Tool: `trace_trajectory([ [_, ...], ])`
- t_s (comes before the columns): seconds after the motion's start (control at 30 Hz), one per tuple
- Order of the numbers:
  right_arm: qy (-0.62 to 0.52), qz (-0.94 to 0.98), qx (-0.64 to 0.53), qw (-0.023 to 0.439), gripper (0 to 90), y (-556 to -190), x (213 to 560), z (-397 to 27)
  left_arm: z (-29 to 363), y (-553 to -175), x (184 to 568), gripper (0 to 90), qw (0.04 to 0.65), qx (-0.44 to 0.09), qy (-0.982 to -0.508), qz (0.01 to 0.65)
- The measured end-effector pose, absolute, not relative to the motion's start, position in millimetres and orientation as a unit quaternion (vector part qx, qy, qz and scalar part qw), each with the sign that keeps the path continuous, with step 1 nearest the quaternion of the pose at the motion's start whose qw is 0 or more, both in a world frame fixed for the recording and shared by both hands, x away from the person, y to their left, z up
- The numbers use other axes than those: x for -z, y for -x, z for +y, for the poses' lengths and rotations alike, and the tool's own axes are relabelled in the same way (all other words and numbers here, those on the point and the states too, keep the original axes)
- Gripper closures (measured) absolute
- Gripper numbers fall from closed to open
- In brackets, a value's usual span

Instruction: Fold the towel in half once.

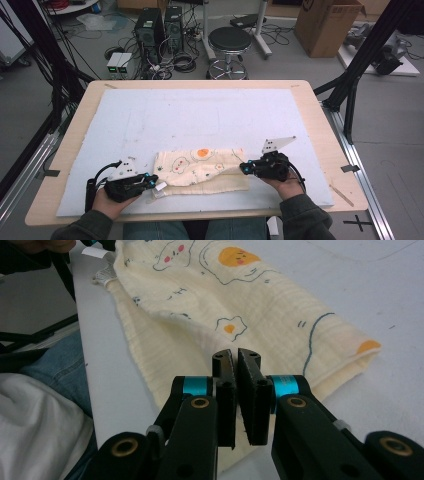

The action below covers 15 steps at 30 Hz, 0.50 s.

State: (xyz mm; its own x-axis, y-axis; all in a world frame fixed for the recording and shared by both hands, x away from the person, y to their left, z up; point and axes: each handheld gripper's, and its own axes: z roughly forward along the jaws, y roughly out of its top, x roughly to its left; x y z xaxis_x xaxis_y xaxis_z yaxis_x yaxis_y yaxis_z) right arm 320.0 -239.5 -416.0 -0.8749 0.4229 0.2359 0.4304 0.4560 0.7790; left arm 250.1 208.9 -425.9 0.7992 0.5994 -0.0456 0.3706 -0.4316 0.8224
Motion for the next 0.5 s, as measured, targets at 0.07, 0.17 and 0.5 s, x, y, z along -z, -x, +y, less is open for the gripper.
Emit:
trace_trajectory([
  [0.07,0.248,-0.853,0.460,0.004,85.8,-317,416,-241,208,-247,426,87.4,0.446,-0.126,-0.838,0.289],
  [0.17,0.248,-0.853,0.458,0.005,85.8,-313,416,-243,208,-244,426,87.4,0.442,-0.126,-0.841,0.284],
  [0.5,0.241,-0.862,0.446,0.016,81.1,-303,422,-246,206,-242,428,79.3,0.437,-0.110,-0.850,0.274],
])
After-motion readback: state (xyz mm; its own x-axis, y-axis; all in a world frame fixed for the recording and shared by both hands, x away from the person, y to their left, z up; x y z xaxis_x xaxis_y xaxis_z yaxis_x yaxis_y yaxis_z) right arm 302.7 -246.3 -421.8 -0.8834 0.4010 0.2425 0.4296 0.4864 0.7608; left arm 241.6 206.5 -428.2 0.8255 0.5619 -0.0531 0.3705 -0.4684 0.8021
